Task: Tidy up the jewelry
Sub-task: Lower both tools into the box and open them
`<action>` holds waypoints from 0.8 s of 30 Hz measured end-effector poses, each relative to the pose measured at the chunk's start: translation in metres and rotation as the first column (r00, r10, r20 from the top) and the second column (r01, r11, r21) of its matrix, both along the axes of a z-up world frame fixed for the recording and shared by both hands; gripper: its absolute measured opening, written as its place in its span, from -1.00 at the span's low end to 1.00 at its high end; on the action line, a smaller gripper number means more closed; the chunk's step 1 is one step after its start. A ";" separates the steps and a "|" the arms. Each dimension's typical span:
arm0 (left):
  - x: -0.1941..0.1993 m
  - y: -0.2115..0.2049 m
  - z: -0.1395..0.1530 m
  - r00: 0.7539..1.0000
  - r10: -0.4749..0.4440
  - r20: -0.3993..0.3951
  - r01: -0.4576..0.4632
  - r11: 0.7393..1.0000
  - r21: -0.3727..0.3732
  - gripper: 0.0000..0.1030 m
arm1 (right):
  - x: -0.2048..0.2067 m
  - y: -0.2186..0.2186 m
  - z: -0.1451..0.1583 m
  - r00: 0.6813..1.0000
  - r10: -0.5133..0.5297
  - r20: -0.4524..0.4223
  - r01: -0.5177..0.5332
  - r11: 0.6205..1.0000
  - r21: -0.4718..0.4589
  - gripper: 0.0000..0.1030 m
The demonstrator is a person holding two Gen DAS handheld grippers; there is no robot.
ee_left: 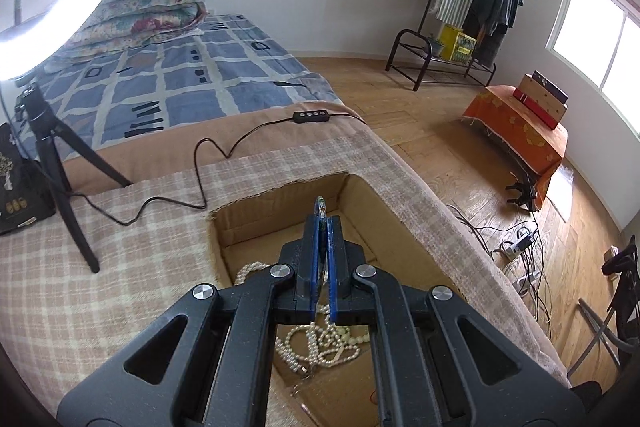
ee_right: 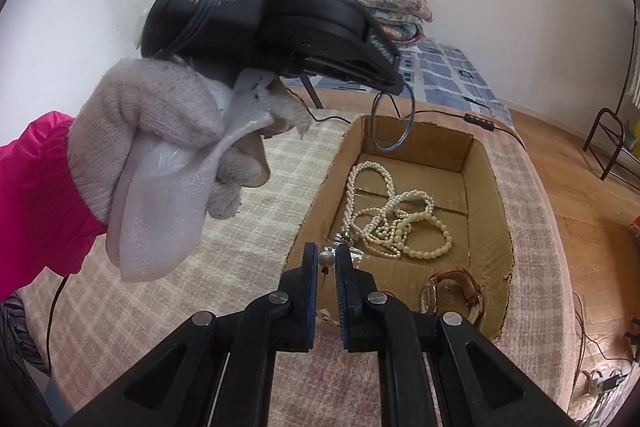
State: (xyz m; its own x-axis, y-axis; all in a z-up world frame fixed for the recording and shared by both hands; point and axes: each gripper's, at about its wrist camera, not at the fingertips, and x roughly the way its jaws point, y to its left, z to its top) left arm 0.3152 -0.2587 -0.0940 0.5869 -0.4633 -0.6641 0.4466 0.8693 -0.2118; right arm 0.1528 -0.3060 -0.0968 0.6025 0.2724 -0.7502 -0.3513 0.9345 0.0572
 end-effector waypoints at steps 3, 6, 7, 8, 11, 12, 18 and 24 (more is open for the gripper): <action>0.004 -0.010 -0.002 1.000 -0.011 -0.001 0.011 1.000 0.006 -0.97 | 0.003 -0.005 -0.004 1.000 -0.006 -0.006 0.006 1.000 -0.002 -0.87; 0.005 -0.018 -0.003 1.000 -0.021 0.004 0.021 1.000 0.015 -0.97 | 0.007 -0.010 -0.007 1.000 -0.014 -0.010 0.014 1.000 -0.003 -0.87; 0.006 -0.021 -0.004 1.000 -0.024 0.004 0.024 1.000 0.017 -0.97 | 0.008 -0.011 -0.008 1.000 -0.017 -0.012 0.017 1.000 -0.003 -0.87; 0.006 -0.023 -0.004 1.000 -0.027 0.005 0.027 0.999 0.020 -0.97 | 0.009 -0.013 -0.009 1.000 -0.019 -0.012 0.019 1.000 -0.004 -0.87; 0.006 -0.028 -0.003 0.999 -0.031 0.010 0.031 0.999 0.027 -0.97 | 0.012 -0.016 -0.011 1.000 -0.023 -0.015 0.023 1.000 -0.005 -0.87; 0.007 -0.029 -0.003 0.999 -0.032 0.011 0.032 0.999 0.028 -0.97 | 0.013 -0.016 -0.012 1.000 -0.024 -0.015 0.024 1.000 -0.006 -0.87; 0.006 -0.030 -0.003 0.999 -0.034 0.011 0.034 0.999 0.030 -0.97 | 0.015 -0.014 -0.013 1.000 -0.017 -0.020 0.017 1.000 -0.007 -0.83; 0.007 -0.033 0.000 0.999 -0.033 0.030 0.032 0.998 0.045 -0.97 | 0.016 -0.012 -0.014 1.000 -0.023 -0.007 0.023 1.000 -0.020 -0.35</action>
